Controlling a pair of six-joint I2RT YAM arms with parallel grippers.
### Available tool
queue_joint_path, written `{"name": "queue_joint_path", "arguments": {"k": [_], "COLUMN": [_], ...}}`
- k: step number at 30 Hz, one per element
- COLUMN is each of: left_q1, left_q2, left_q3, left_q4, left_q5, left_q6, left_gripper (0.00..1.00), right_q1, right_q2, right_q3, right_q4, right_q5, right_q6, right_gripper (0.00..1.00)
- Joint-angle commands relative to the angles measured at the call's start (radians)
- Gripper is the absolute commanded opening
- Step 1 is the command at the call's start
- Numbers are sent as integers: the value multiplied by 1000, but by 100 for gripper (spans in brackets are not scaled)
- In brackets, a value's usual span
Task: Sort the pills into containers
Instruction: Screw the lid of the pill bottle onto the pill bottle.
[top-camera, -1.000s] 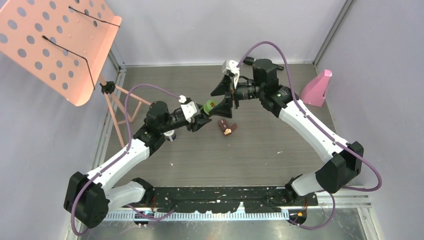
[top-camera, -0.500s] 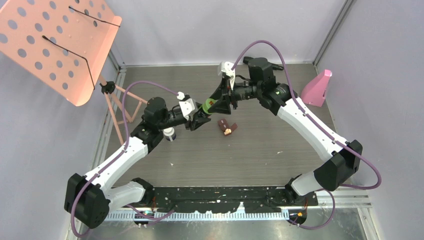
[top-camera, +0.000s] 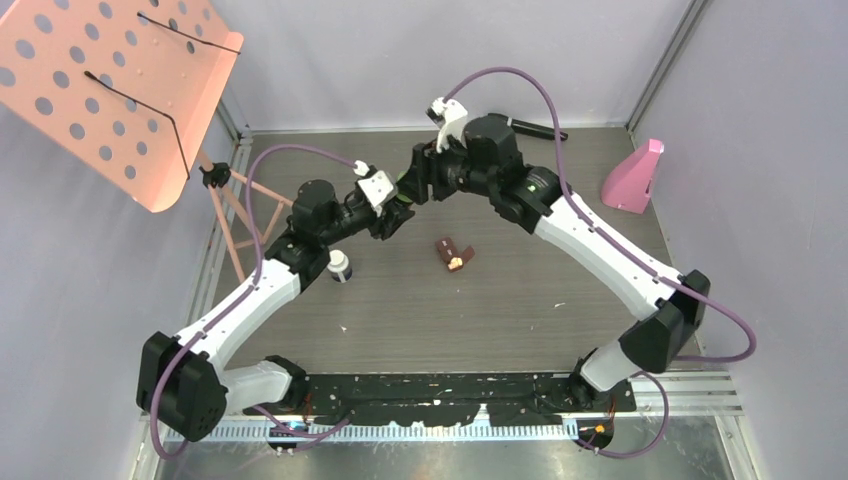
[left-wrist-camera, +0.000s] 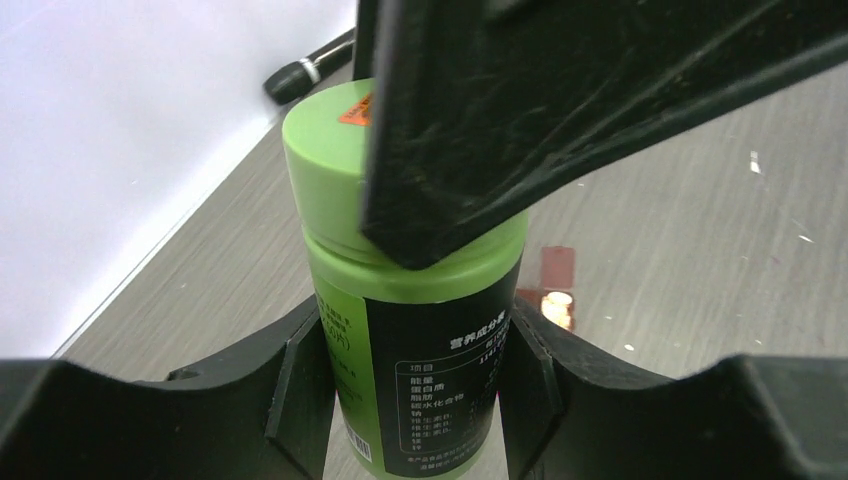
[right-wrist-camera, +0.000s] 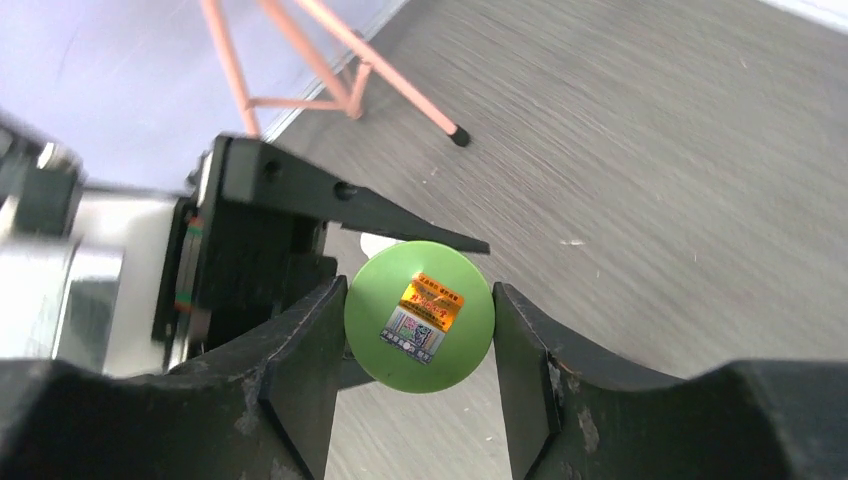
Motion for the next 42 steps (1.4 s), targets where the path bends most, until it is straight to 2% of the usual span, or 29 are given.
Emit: {"name": "queue_joint_path", "arguments": {"k": [1,3,4,5,6,7,8,9,11,15,17,18,23,25,28,30,33,37,39,42], "left_q1": [-19,-18,-13,-10,-5,0,3,6,13,59,69,70,70,70,70,70,70,70,70,70], "left_q2": [-13,-28,-34,-40,-44,-50,-52,-57,-65,-71,-71,-75,-86,-88,-89,-91,-90,-88,-90,-88], "left_q3": [64,50,42,34,24,16,7,1,-8,-4,-9,-15,-9,-6,0,3,5,13,14,20], "left_q4": [95,70,61,55,54,57,62,69,77,81,103,112,92,82,73,64,57,47,47,43], "left_q5": [-5,-33,-33,-30,-23,-15,-10,-1,37,242,330,354,439,460,488,502,520,531,530,533], "left_q6": [23,33,33,30,20,15,8,-1,-18,-107,-141,-148,-156,-155,-160,-161,-161,-165,-166,-165], "left_gripper": [0,0,0,0,0,0,0,0,0,0,0,0,0,0,0,0,0,0,0,0], "right_q1": [92,104,105,106,106,105,104,99,70,-70,-127,-150,-163,-162,-157,-150,-140,-133,-130,-123], "right_q2": [133,199,208,213,211,194,180,134,45,-67,-76,-76,-95,-109,-125,-130,-124,-85,-64,-48], "right_q3": [237,349,378,415,423,422,407,341,192,-53,-79,-75,-63,-73,-78,-85,-83,-40,-17,-7], "right_q4": [-144,-202,-225,-231,-233,-228,-198,-160,47,389,452,458,308,246,144,106,101,42,5,-15], "right_q5": [321,323,321,319,324,326,309,278,204,-89,-240,-353,-674,-751,-796,-792,-812,-815,-808,-792], "right_q6": [292,337,345,348,343,317,295,236,213,340,348,301,-14,-141,-345,-406,-438,-469,-492,-517], "right_gripper": [5,11,25,34,55,65,82,91,98,99,98,97,97,97,98,98,95,78,77,81]}}
